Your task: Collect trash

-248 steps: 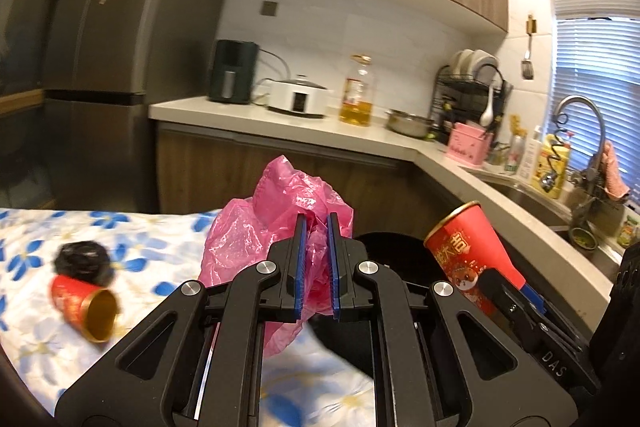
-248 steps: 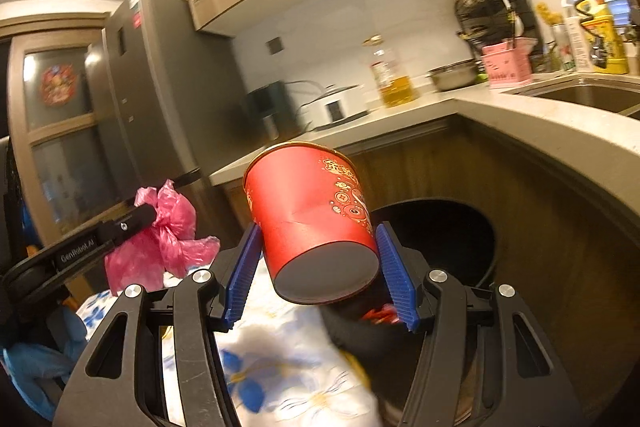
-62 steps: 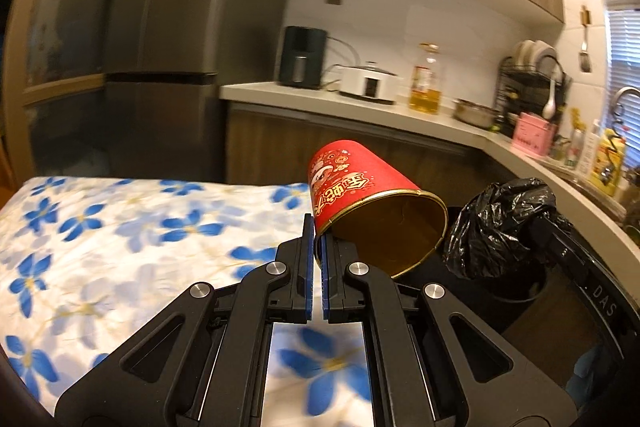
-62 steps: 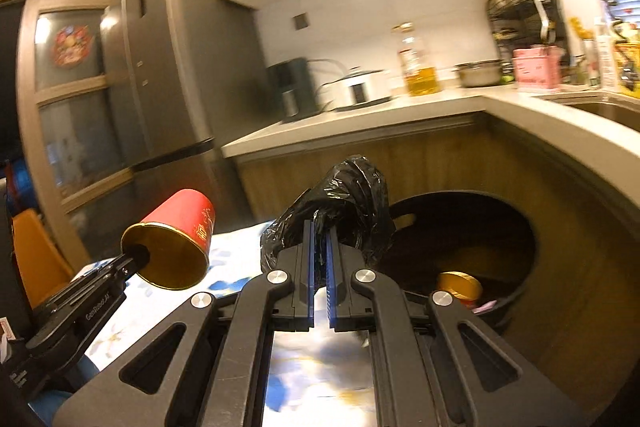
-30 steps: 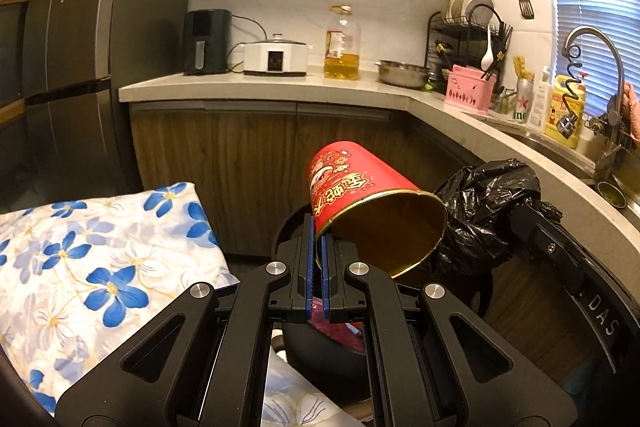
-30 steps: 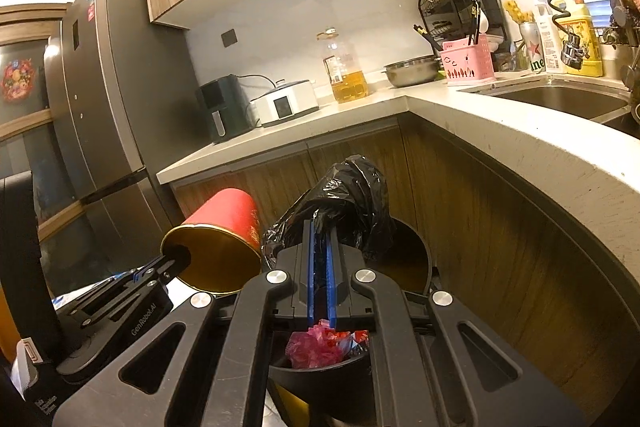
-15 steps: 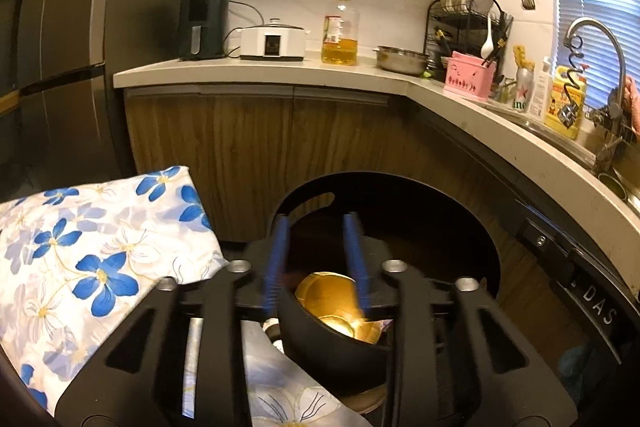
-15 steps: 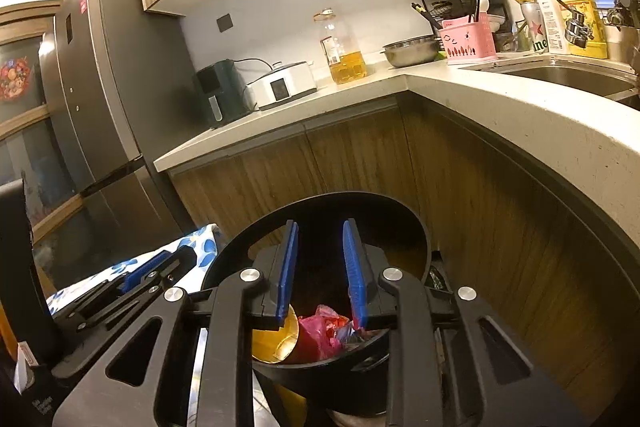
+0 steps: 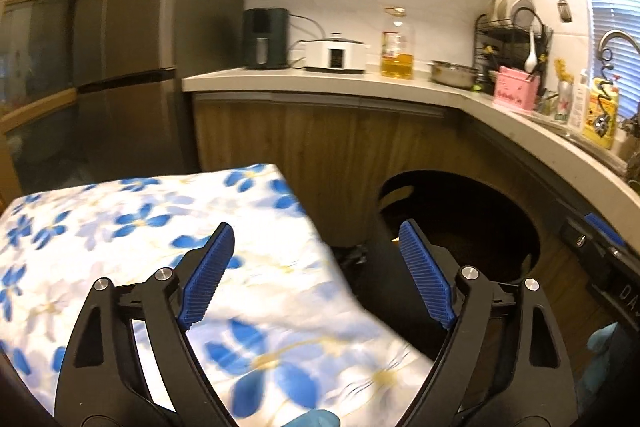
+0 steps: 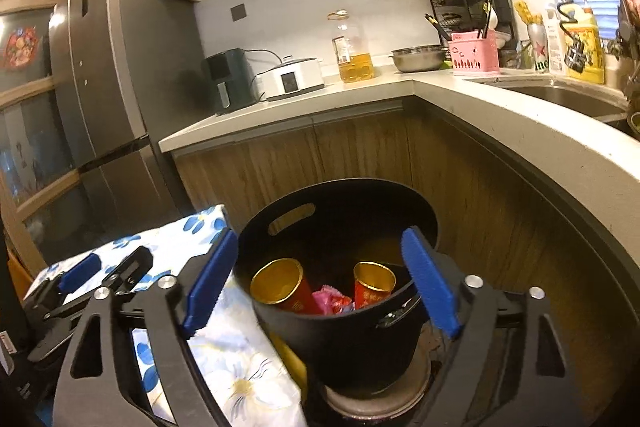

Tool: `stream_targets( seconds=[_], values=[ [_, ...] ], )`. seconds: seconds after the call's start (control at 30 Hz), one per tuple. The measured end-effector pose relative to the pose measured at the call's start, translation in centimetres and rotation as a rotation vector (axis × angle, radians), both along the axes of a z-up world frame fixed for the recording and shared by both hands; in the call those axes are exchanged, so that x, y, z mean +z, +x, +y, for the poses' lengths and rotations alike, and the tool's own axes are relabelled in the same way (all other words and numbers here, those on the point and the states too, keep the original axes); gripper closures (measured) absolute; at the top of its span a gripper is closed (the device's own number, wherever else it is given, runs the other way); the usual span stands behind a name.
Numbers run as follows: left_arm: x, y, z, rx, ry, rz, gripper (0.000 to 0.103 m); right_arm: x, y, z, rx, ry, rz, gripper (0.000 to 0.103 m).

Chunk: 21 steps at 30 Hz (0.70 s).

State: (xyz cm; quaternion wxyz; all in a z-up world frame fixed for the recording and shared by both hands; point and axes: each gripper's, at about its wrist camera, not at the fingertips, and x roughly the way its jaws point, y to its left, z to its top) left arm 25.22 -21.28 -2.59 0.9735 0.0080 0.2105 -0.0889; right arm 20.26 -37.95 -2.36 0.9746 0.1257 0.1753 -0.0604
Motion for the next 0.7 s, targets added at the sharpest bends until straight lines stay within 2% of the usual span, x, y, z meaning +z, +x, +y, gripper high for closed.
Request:
stream_targets(
  seconds=[0.2,0.4,0.53,0.7],
  values=[
    [0.7,-3.4,3.8,0.054,0.013,0.003,0.016,0.7,-1.6,2.8,-0.004,-0.059,0.015,0.015],
    [1.6,-7.3,6.3,0.056,0.012,-0.018,0.011,1.3,-5.1,5.8,-0.039,-0.116,0.013,0.014],
    [2.0,-10.3,7.7,0.054,0.022,-0.036,0.007,1.5,-7.5,7.3,-0.050,-0.115,0.019,0.014],
    [2.3,-13.6,9.6,0.058,0.026,-0.050,0.006,1.8,-10.7,9.0,-0.063,-0.123,0.019,0.013]
  ],
)
